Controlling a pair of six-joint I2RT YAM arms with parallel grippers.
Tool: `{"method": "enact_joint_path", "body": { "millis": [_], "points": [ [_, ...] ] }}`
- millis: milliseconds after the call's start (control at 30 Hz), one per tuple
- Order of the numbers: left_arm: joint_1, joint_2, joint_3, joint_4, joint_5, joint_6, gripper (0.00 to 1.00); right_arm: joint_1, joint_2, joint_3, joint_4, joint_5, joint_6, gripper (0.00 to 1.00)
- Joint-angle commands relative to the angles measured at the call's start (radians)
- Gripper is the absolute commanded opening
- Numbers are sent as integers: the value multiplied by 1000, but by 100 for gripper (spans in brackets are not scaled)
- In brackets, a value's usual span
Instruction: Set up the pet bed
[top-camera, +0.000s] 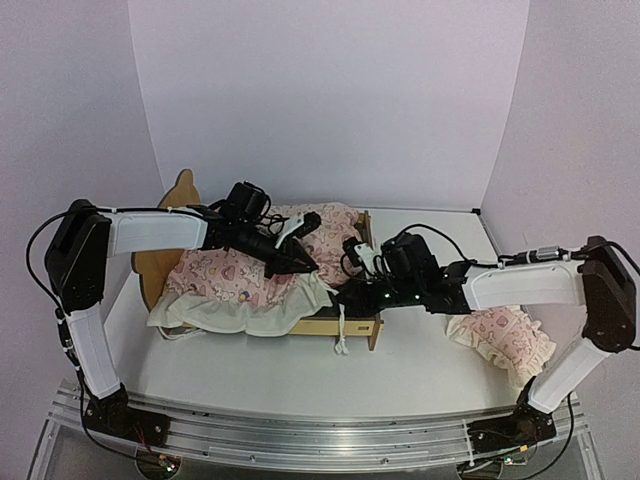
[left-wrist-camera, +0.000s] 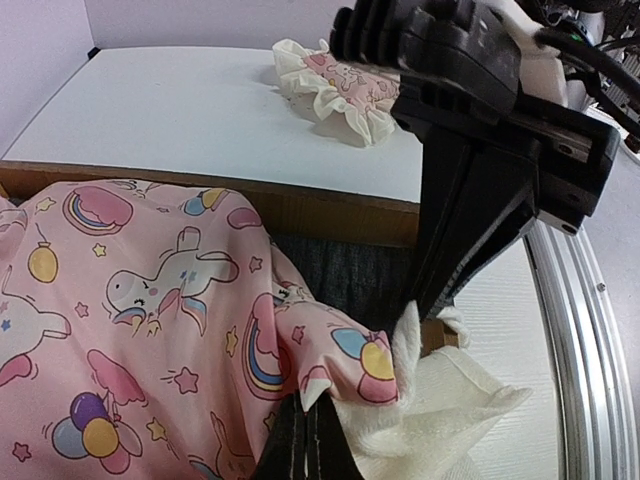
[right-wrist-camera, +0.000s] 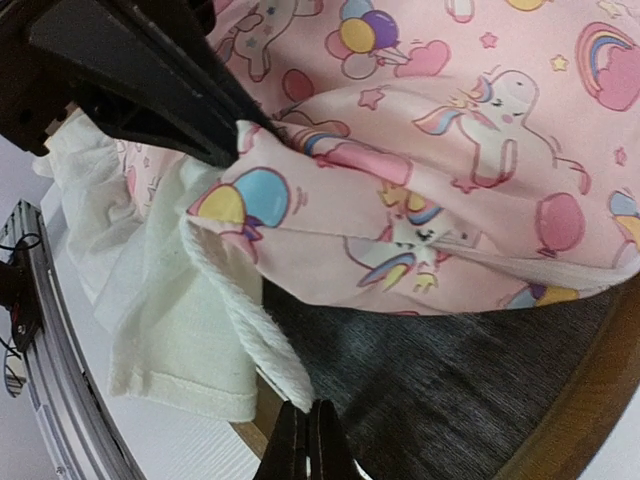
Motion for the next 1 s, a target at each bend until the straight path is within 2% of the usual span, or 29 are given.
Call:
{"method": "enact_joint_path", "body": {
  "millis": [0,167,367,500,600,700,867,967],
  "points": [
    [5,-70,-32,54,6,1,0,8,-122,80,-155,145,-7,0],
    [5,-77,-51,79,1,-3,0,56,-194,175,-290,208,-81,0],
    [5,-91,-70,92,-4,-1,0,112,-148,340,-459,233,-150,0],
    [5,-100,-86,100,-3,-4,0,144,-115,366,-515,216,-145,0],
    [6,-107,-92,103,-10,-2,0,183,-88,376,-598,138,-124,0],
    [6,-109,-95,101,-18,11,0,220,-54,376,-612,-37,-91,0],
    [8,-102,-92,100,-24,23,0,238,50,385,-581,-251,-36,16],
    [8,-102,-94,103,-23,26,0,238,86,377,-579,-271,-45,23]
  ]
}}
